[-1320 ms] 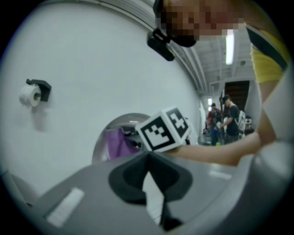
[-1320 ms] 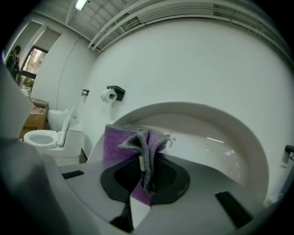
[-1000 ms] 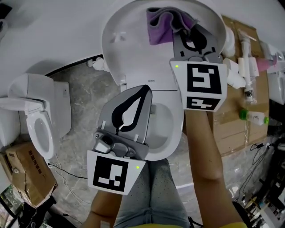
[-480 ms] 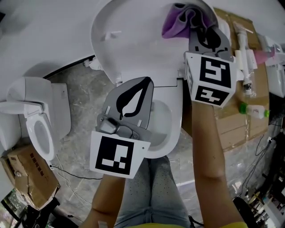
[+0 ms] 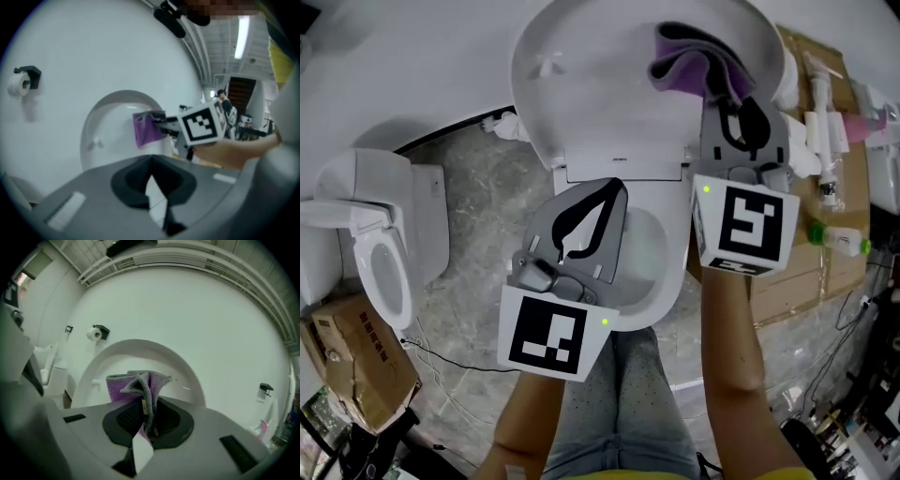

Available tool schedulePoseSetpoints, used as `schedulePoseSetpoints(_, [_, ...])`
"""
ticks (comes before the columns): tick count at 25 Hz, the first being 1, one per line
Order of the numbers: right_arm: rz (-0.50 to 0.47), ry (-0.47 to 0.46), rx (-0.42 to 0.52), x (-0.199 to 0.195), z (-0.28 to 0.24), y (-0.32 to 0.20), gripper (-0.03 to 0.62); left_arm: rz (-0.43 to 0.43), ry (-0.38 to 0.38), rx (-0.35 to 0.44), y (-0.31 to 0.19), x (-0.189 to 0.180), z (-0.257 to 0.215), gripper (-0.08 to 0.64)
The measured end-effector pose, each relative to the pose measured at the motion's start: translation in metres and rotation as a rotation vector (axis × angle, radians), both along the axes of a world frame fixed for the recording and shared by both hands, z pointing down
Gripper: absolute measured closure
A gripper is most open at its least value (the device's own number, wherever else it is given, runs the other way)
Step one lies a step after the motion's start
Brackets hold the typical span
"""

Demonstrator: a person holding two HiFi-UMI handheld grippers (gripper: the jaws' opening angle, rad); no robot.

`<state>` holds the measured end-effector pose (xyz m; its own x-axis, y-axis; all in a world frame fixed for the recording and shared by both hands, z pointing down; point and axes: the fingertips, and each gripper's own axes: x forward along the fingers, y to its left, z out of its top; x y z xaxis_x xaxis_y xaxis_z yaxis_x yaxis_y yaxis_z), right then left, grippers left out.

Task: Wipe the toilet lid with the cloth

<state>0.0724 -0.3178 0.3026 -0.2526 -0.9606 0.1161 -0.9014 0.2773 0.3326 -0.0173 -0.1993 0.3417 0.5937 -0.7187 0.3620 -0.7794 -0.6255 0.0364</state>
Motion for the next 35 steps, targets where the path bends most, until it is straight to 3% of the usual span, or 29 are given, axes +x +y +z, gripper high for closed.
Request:
schedulePoseSetpoints(2, [-0.110,0.002,-0.009,-0.031,0.010,0.024,0.545,-0.004,-0.004,-0.007,0.005,-0.003,0.003,0.565])
schedulePoseSetpoints(8, [-0.383,-0.057,-0.202,-0.094,0.068,0.064,0.545,-0.025,-0.015,-0.027,0.015,-0.021,0.012,0.565])
schedulePoseSetpoints(10, [-0.433,-0.084,-0.250,-0.110,0.082,0.059,0.545,-0.045,-0.013,-0.033,0.014,-0.029,0.014,0.565])
schedulePoseSetpoints(14, [-0.477,-0.107,-0.240,-0.140,0.097,0.024,0.545,-0.079,-0.012,-0.037,0.009,-0.040,0.014,0.565])
schedulePoseSetpoints(19, [-0.465,-0.096,-0.276,-0.166,0.116,-0.004,0.545,-0.093,-0.013,-0.044,0.005,-0.046,0.016,0.565])
schedulePoseSetpoints(27, [-0.344,-0.098,-0.284,-0.155,0.127,-0.024,0.545,-0.089,-0.021,-0.066,0.002,-0.043,0.025,0.565])
schedulePoseSetpoints(31, [-0.271,-0.106,-0.278,-0.129,0.130,-0.026,0.545,-0.079,-0.019,-0.073,0.001,-0.036,0.028,0.565])
schedulePoseSetpoints(35, [-0.159,-0.107,-0.264,-0.077,0.131,-0.029,0.545,-0.055,-0.019,-0.072,0.001,-0.024,0.029,0.565])
